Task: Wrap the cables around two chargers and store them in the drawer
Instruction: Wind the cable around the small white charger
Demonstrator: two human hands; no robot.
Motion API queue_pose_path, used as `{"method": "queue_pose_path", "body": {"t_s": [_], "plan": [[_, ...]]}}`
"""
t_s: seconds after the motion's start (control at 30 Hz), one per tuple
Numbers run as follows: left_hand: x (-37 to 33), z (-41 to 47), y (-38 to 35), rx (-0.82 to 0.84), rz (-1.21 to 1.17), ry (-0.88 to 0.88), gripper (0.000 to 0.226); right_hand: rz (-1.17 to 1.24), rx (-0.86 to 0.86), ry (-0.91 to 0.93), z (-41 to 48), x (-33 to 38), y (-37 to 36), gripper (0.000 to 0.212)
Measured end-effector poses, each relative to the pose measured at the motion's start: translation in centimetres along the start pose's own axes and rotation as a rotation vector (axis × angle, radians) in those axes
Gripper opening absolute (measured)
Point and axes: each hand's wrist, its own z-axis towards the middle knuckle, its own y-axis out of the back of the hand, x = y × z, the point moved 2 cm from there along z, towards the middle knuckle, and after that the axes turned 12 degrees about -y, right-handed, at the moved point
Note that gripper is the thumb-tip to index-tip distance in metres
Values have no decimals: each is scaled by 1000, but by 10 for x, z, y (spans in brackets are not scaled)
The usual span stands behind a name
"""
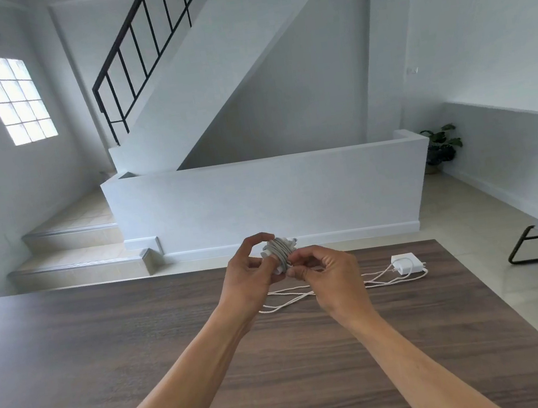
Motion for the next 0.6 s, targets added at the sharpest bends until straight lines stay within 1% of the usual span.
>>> {"method": "queue_pose_path", "body": {"t_s": [0.1, 0.3, 0.5, 0.6], "plan": [[-2, -1, 2, 10, 31, -7, 34, 6, 9, -10, 0, 2, -2, 28], [0, 3, 9, 10, 61, -7, 36, 37, 4, -28, -1, 5, -11, 25], [1, 2, 15, 15, 55, -23, 32, -35, 2, -16, 2, 8, -18, 28], [0, 4, 18, 25, 67, -31, 33, -46, 6, -11, 3, 8, -22, 25]]}}
